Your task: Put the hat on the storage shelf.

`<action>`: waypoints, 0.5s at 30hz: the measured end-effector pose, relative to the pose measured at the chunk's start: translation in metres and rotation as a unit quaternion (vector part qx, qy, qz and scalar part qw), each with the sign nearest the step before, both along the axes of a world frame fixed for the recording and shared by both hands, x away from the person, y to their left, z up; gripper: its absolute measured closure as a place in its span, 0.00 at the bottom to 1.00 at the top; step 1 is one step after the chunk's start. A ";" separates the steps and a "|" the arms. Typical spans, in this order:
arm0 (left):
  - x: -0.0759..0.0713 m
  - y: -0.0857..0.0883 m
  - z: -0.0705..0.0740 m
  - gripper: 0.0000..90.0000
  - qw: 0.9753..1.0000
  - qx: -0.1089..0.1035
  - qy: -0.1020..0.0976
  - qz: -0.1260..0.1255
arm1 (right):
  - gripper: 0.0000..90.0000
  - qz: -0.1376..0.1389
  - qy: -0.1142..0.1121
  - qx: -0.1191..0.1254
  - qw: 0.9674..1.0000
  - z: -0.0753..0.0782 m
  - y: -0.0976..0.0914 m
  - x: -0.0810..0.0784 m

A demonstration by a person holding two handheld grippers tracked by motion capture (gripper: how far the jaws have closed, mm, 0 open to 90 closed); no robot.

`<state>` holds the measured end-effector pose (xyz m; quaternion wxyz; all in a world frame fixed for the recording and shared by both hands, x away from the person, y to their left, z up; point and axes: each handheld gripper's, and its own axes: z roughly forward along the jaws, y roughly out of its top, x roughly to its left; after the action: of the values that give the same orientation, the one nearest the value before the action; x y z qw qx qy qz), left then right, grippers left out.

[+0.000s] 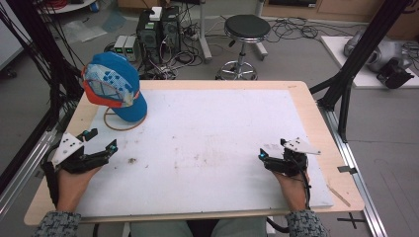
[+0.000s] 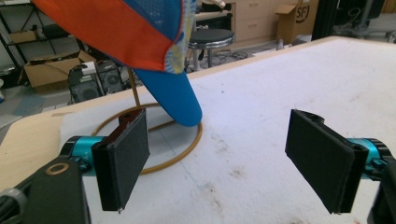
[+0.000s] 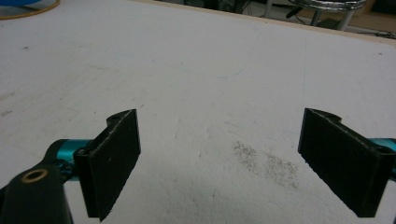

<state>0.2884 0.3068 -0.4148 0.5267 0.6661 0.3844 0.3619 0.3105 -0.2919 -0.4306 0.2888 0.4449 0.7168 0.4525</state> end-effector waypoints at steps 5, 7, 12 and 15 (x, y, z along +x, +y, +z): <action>0.000 -0.001 -0.010 0.24 1.000 -0.001 0.014 0.001 | 0.14 -0.001 0.001 -0.001 1.000 0.000 0.000 0.001; -0.001 -0.002 -0.013 0.24 1.000 -0.001 0.015 0.001 | 0.14 0.001 0.002 -0.002 1.000 -0.001 0.000 0.001; -0.001 -0.002 -0.014 0.24 1.000 0.000 0.015 0.000 | 0.14 0.001 0.003 -0.003 1.000 -0.001 0.000 0.001; -0.001 -0.002 -0.015 0.24 1.000 0.001 0.017 -0.001 | 0.14 -0.001 0.001 -0.002 1.000 0.000 0.000 0.000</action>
<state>0.2875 0.3046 -0.4298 0.5201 0.6732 0.3920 0.3503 0.3105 -0.2922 -0.4308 0.2890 0.4455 0.7178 0.4504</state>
